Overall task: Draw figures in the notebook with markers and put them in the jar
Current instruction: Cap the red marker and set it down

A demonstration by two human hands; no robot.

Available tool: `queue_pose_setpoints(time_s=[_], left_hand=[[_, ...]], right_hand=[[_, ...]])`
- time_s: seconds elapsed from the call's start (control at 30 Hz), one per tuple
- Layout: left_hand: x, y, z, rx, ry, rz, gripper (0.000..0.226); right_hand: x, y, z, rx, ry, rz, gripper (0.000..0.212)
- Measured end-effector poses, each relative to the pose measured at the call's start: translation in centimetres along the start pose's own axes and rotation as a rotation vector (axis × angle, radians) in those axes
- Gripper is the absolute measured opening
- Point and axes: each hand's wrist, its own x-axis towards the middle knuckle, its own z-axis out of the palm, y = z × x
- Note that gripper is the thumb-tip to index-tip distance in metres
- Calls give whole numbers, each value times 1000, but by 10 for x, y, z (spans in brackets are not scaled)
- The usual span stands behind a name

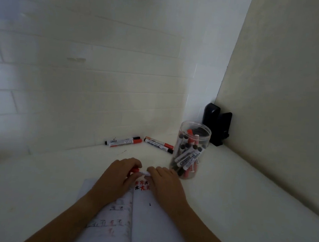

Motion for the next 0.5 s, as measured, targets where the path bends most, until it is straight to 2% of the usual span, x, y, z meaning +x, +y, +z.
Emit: queue_pose_setpoints(time_s=[0.17, 0.27, 0.37, 0.5], left_hand=[[4, -8, 6, 149, -8, 77, 35], [2, -8, 8, 151, -32, 84, 43], [3, -6, 8, 156, -44, 128, 40], [5, -4, 9, 198, -61, 174, 38]], right_hand=[[-3, -2, -7, -45, 62, 26, 20], [-3, -10, -7, 44, 18, -57, 18], [-4, -15, -6, 139, 5, -40, 16], [-6, -14, -5, -20, 12, -40, 25]])
